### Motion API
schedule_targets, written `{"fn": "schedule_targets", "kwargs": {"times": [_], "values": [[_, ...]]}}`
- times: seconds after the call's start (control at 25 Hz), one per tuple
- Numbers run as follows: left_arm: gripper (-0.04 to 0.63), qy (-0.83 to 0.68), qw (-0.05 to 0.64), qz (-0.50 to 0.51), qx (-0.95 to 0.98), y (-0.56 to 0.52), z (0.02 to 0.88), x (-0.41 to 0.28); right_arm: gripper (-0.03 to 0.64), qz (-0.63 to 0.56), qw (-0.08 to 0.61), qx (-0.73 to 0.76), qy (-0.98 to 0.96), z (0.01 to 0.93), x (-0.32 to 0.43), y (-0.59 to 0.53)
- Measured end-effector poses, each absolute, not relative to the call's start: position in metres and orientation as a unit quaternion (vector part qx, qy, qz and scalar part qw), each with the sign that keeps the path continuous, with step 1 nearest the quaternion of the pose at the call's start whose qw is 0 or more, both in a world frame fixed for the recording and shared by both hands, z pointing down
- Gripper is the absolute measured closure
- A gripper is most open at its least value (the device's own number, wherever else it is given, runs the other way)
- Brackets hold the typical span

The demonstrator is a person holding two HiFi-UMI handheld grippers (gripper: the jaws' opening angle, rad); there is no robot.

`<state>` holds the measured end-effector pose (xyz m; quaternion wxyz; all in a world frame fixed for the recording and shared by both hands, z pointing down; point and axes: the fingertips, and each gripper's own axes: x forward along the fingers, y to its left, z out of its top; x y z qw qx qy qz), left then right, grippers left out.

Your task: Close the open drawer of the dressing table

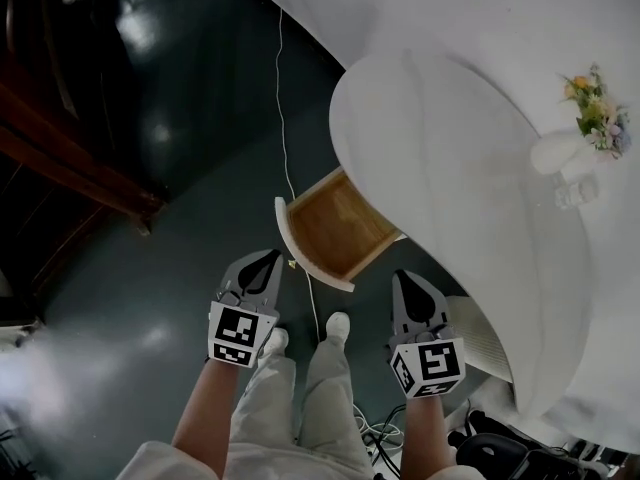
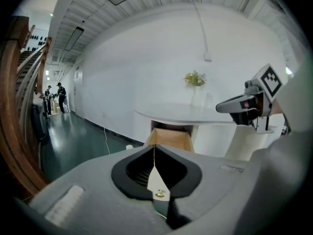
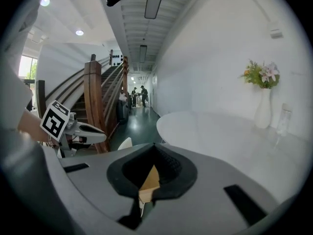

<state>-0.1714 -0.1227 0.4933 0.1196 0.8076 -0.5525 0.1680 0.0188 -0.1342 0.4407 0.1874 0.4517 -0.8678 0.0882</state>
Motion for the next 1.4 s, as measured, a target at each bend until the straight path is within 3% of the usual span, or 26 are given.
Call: {"fn": "schedule_targets", "kwargs": {"times": [1.4], "values": [[0.577, -0.460, 0.148, 0.189, 0.855, -0.123, 0.636, -0.135, 0.618, 0.115, 0.172, 0.508, -0.836, 0.539, 0.010, -0.117]]}}
